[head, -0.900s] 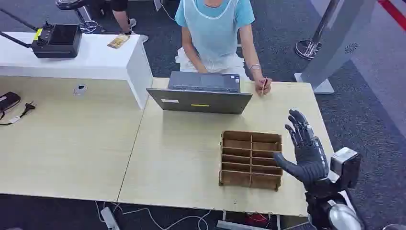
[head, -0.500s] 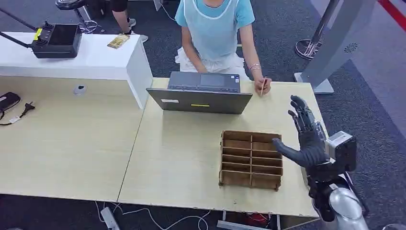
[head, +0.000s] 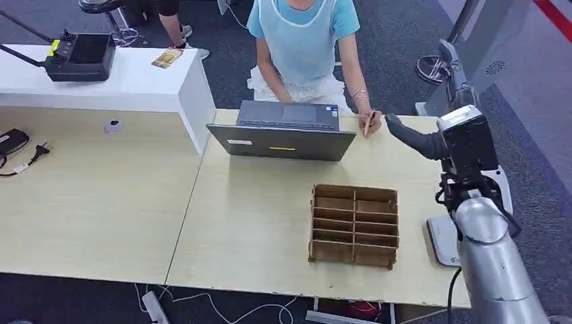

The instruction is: Pass the card to the sensor for recognition and then transmit it.

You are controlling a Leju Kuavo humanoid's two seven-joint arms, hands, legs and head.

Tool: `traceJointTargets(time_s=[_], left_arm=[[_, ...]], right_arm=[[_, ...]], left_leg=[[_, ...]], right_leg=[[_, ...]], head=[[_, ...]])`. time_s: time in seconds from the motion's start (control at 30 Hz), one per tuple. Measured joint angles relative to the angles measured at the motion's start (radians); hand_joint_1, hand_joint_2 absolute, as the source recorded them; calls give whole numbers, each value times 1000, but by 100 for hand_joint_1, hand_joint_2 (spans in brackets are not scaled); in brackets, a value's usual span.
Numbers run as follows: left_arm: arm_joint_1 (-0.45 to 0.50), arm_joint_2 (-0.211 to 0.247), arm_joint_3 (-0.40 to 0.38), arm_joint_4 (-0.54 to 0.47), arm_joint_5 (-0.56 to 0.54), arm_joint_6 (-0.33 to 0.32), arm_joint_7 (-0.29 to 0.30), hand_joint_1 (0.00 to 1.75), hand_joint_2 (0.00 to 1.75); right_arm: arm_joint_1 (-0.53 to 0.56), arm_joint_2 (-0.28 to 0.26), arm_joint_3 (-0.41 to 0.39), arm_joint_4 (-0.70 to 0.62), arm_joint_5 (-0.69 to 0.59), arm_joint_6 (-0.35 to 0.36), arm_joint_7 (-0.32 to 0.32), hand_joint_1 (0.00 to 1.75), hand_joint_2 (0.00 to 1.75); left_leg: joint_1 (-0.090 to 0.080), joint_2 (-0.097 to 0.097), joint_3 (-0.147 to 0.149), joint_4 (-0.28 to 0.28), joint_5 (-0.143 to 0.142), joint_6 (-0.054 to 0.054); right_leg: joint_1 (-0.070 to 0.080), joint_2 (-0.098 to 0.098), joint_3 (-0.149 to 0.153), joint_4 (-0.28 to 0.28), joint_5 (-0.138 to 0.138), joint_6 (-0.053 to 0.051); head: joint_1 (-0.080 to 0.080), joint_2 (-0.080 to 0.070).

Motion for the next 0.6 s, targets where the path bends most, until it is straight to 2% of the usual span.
traceJointTargets(time_s=[0.13,0.27,0.4,0.47,0.6], left_arm=[[0,0,0,0,-1,-1,0,0,0],[0,0,-7,0,-13,-10,3,0,0],[-1,0,-21,0,-29,-18,6,0,0],[-1,-1,-31,0,-33,-21,8,0,0],[-3,-1,-51,0,-36,-32,13,0,0]], right_arm=[[-25,0,18,14,56,-21,10,0,175],[-123,0,54,53,202,-54,82,0,175],[-239,0,80,130,291,-60,143,0,175],[-296,1,90,183,318,-50,169,0,175],[-425,3,127,327,384,24,200,0,175]], left_leg=[[0,0,-1,0,0,0],[0,0,-1,0,0,0],[0,0,-1,0,1,0],[0,0,-1,0,1,0],[0,0,-1,0,1,0]], right_leg=[[0,0,0,0,0,0],[0,1,0,0,0,0],[0,0,0,0,1,0],[0,0,0,0,1,0],[0,0,0,0,1,1]], head=[[0,0],[0,0],[0,0],[0,0],[0,0]])
